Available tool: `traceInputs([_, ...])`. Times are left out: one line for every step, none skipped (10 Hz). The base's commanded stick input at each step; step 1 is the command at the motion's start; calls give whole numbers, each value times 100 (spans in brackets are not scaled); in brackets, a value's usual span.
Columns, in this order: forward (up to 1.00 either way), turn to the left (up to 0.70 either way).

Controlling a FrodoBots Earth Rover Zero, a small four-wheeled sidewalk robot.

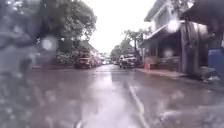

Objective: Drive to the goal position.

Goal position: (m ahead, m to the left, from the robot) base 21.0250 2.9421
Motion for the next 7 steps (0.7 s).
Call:
traceInputs([100,0])
traceInputs([100,0])
traceInputs([100,0])
traceInputs([100,0])
traceInputs([100,0])
traceInputs([100,0])
traceInputs([100,0])
